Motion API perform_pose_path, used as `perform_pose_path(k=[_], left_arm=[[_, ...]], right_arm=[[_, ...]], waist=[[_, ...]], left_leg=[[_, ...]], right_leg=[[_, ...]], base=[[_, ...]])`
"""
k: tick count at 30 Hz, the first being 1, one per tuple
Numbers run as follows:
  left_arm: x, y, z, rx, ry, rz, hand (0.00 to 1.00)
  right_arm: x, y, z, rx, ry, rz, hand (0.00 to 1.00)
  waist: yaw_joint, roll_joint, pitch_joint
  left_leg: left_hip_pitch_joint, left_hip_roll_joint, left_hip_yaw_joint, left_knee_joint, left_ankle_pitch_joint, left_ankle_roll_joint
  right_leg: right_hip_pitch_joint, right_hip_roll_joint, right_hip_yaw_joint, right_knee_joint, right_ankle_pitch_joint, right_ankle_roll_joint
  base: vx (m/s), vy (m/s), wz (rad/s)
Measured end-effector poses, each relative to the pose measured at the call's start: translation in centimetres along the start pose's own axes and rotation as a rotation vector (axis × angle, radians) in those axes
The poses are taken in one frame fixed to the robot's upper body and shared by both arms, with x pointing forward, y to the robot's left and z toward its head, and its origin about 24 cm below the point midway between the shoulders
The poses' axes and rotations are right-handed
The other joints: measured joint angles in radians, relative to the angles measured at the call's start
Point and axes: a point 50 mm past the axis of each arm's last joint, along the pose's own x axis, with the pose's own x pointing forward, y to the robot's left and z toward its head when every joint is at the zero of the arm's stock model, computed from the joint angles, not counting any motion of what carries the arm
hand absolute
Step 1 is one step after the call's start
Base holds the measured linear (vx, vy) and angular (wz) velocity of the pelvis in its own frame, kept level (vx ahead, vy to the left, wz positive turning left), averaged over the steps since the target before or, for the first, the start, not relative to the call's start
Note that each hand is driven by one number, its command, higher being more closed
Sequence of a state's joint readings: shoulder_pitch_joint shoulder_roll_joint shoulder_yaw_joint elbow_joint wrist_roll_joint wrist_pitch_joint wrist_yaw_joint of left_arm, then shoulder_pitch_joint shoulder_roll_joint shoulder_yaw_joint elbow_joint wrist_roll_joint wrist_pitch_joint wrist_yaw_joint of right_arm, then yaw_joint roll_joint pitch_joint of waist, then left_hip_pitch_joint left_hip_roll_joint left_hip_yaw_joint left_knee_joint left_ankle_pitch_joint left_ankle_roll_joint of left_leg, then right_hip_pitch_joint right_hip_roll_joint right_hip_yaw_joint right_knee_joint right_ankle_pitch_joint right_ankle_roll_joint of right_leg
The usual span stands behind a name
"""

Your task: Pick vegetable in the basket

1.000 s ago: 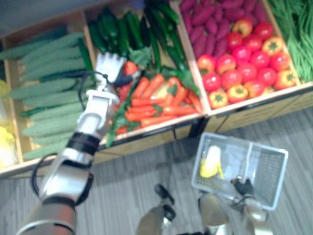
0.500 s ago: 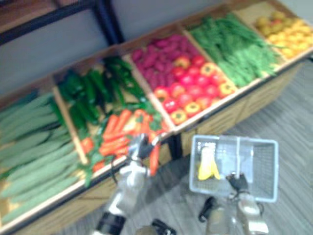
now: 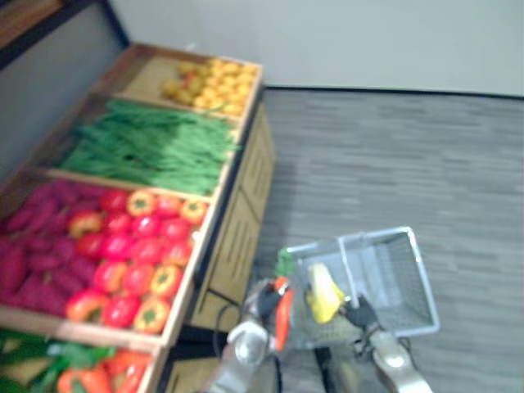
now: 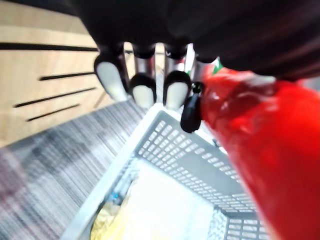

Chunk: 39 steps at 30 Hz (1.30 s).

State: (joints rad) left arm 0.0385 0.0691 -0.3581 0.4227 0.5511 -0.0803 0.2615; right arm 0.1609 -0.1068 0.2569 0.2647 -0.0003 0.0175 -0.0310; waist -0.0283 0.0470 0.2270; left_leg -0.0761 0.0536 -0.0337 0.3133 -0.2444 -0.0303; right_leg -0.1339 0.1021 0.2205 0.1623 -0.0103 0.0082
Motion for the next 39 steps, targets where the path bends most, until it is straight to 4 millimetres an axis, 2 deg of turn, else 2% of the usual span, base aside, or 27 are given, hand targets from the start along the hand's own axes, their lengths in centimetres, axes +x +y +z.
perform_pose_path(k=[3, 4, 5, 8, 9, 10, 12, 13, 14, 15, 16, 19, 31, 37, 39], left_arm=[[0.4, -1.1, 1.5, 0.020, -0.062, -0.054, 1.00], [0.5, -1.6, 2.1, 0.003, -0.082, -0.076, 1.00], [0.5, -1.8, 2.3, -0.003, -0.090, -0.084, 1.00], [0.7, -2.8, 3.4, 0.025, -0.139, -0.136, 1.00], [0.7, -3.2, 3.7, 0.037, -0.155, -0.159, 1.00], [0.7, -3.2, 3.6, 0.031, -0.150, -0.160, 1.00], [0.7, -3.2, 3.5, 0.012, -0.140, -0.163, 1.00], [0.8, -3.1, 3.3, 0.014, -0.134, -0.162, 1.00], [0.8, -3.1, 3.2, 0.013, -0.130, -0.161, 1.00], [0.8, -3.1, 3.1, 0.011, -0.129, -0.165, 0.00], [0.7, -3.3, 2.8, 0.012, -0.122, -0.171, 0.00], [0.8, -3.3, 2.5, 0.018, -0.109, -0.178, 0.00], [1.2, -2.7, 1.4, 0.046, -0.069, -0.201, 0.00], [1.0, -2.8, 1.1, 0.051, -0.058, -0.215, 0.00], [0.8, -2.6, 0.5, 0.049, -0.029, -0.203, 0.00]], right_arm=[[0.0, 0.6, 0.7, 0.003, -0.030, 0.022, 1.00], [0.0, 0.9, 0.8, -0.002, -0.034, 0.041, 1.00], [0.0, 1.1, 0.9, -0.005, -0.038, 0.054, 1.00], [0.1, 2.3, 1.2, -0.019, -0.047, 0.105, 1.00], [0.1, 2.9, 1.2, -0.017, -0.050, 0.122, 1.00], [0.1, 2.9, 1.2, -0.016, -0.049, 0.121, 1.00], [0.1, 3.0, 1.2, -0.025, -0.048, 0.129, 1.00], [0.3, 3.1, 1.4, -0.035, -0.051, 0.138, 1.00], [0.4, 3.1, 1.4, -0.039, -0.050, 0.142, 1.00], [0.4, 3.1, 1.3, -0.042, -0.046, 0.142, 1.00], [0.4, 3.0, 1.1, -0.046, -0.040, 0.146, 1.00], [0.0, 2.9, 0.4, -0.041, -0.009, 0.160, 1.00], [-1.3, 3.2, 0.4, 0.057, -0.022, 0.213, 1.00], [-2.1, 2.5, -0.7, 0.135, 0.017, 0.168, 1.00], [-2.4, 1.6, -1.5, 0.151, 0.041, 0.112, 1.00]], waist=[[-0.002, -0.014, -0.007], [0.000, -0.016, -0.008], [0.001, -0.019, -0.008], [-0.015, -0.043, -0.012], [-0.022, -0.050, -0.014], [-0.021, -0.054, -0.016], [-0.009, -0.046, -0.026], [0.005, -0.049, -0.035], [0.005, -0.053, -0.037], [0.003, -0.056, -0.039], [0.002, -0.056, -0.039], [0.002, -0.056, -0.040], [-0.003, -0.055, -0.040], [-0.007, -0.053, -0.040], [-0.022, -0.052, -0.040]], left_leg=[[0.059, -0.027, 0.085, -0.078, 0.027, 0.024], [0.089, -0.032, 0.122, -0.108, 0.035, 0.028], [0.100, -0.035, 0.140, -0.116, 0.037, 0.029], [0.119, -0.057, 0.168, -0.105, 0.037, 0.029], [0.126, -0.064, 0.165, -0.102, 0.037, 0.029], [0.131, -0.065, 0.165, -0.104, 0.035, 0.029], [0.136, -0.038, 0.188, -0.131, 0.035, 0.028], [0.137, -0.026, 0.216, -0.165, 0.035, 0.028], [0.137, -0.025, 0.222, -0.174, 0.037, 0.026], [0.138, -0.023, 0.236, -0.180, 0.039, 0.025], [0.151, -0.024, 0.247, -0.187, 0.038, 0.025], [0.175, -0.028, 0.261, -0.194, 0.036, 0.023], [0.200, -0.031, 0.248, -0.208, 0.037, 0.023], [0.203, -0.030, 0.241, -0.208, 0.037, 0.023], [0.209, -0.030, 0.237, -0.208, 0.037, 0.023]], right_leg=[[-0.001, -0.037, 0.002, -0.013, 0.010, 0.016], [-0.004, -0.054, -0.038, -0.007, 0.012, 0.020], [-0.007, -0.069, -0.093, 0.000, 0.003, 0.017], [-0.033, -0.168, -0.367, 0.113, -0.067, -0.020], [-0.036, -0.181, -0.386, 0.134, -0.080, -0.018], [-0.033, -0.177, -0.379, 0.126, -0.079, -0.015], [0.004, -0.134, -0.354, 0.017, -0.036, 0.005], [0.014, -0.108, -0.329, -0.062, 0.017, 0.002], [0.022, -0.102, -0.322, -0.091, 0.038, 0.000], [0.044, -0.096, -0.315, -0.149, 0.075, -0.003], [0.073, -0.091, -0.302, -0.201, 0.106, -0.004], [0.121, -0.090, -0.291, -0.271, 0.147, -0.004], [0.142, -0.091, -0.304, -0.278, 0.152, -0.002], [0.148, -0.092, -0.315, -0.278, 0.152, -0.002], [0.156, -0.093, -0.321, -0.278, 0.152, -0.002]], base=[[0.08, 0.177, -0.84], [0.05, 0.174, -0.73], [0.02, 0.121, -0.62], [0.00, 0.031, -0.14], [-0.01, -0.003, 0.13], [-0.01, -0.045, -0.07], [0.01, -0.049, -0.43], [0.02, -0.020, -0.53], [0.02, -0.010, -0.57], [0.02, 0.013, -0.36], [0.03, 0.035, -0.32], [0.02, 0.053, -0.16], [0.00, 0.048, 0.02], [0.00, 0.040, 0.04], [0.00, 0.056, 0.06]])
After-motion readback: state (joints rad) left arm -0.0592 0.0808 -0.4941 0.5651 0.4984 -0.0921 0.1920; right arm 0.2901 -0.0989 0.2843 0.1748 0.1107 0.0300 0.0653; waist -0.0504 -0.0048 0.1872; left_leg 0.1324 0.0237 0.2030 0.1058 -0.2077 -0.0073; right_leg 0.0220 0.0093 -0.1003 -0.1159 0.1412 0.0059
